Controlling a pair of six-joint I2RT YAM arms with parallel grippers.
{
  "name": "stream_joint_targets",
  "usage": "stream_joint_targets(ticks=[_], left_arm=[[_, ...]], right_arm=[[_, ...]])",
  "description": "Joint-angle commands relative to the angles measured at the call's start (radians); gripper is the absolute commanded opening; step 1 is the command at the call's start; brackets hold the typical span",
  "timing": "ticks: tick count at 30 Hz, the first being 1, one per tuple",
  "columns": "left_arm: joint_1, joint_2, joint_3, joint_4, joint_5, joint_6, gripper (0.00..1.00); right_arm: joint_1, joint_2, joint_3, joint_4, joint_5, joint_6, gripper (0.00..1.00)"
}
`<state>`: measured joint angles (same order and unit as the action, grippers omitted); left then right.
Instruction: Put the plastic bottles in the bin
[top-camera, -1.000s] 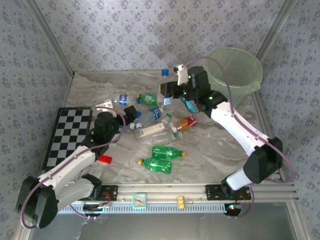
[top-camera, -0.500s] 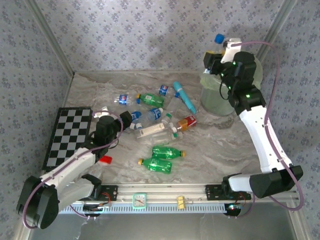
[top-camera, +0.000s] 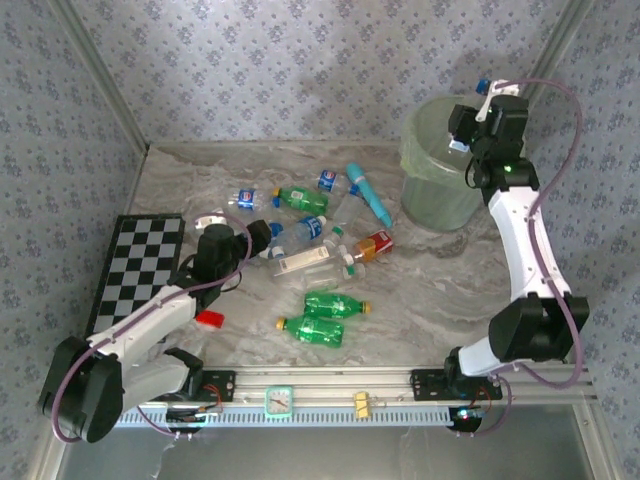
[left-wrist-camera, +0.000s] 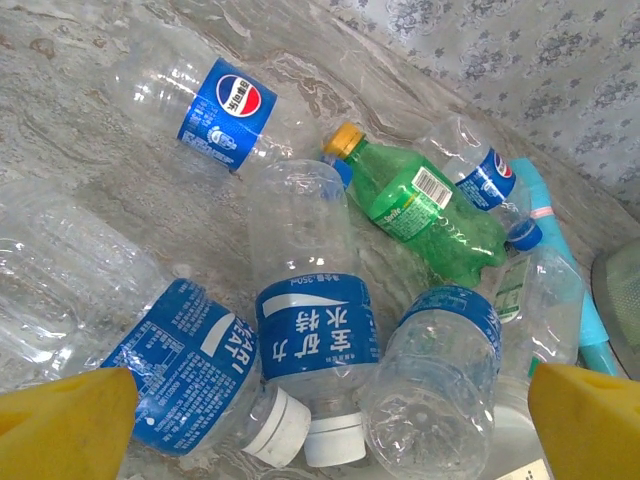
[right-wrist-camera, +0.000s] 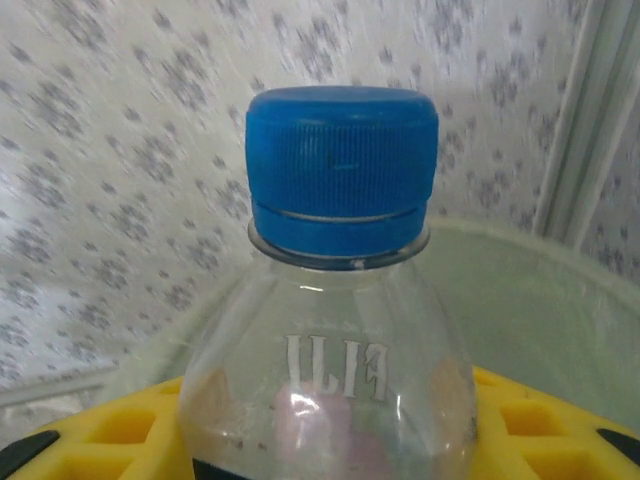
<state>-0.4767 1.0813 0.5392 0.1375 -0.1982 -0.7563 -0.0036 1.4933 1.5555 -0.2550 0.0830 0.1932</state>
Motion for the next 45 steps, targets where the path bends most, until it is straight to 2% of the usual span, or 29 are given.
stream_joint_targets(ticks=[1,9,13,18,24,27,39,45], left_arm=[[0.004,-0.003,0.025,0.008,0.019,0.014,1.00],[0.004,-0.006,0.019,0.007,0.022,0.009,1.00],[0.004,-0.018,0.013,-0.002,0.010,0.008,1.00],[0.004,-0.040,-0.002,-0.006,-0.013,0.004,1.00],[0.004,-0.043,-0.004,-0.006,-0.015,0.003,1.00],[0.004,-0.041,-0.005,-0.004,-0.017,-0.003,1.00],[0.004,-0.075,-0.039,0.007,-0.060,-0.042,1.00],[0.004,-0.099,-0.049,-0.006,-0.089,-0.049,1.00]], right_arm=[[-0.016,0.054,0.057,-0.096,-0.002,0.029,0.51],[-0.023,0.193,0.124,-0.220,-0.046,0.057,0.53],[-0.024,0.236,0.167,-0.265,-0.049,0.085,0.61],[-0.024,0.218,0.173,-0.252,-0.040,0.100,0.76],[-0.017,0.160,0.177,-0.250,-0.027,0.094,0.86],[-0.002,0.105,0.165,-0.237,-0.020,0.086,0.88],[0.192,-0.172,-0.042,-0.152,0.006,0.109,0.91],[0.356,-0.317,-0.302,-0.087,0.099,0.257,0.91]])
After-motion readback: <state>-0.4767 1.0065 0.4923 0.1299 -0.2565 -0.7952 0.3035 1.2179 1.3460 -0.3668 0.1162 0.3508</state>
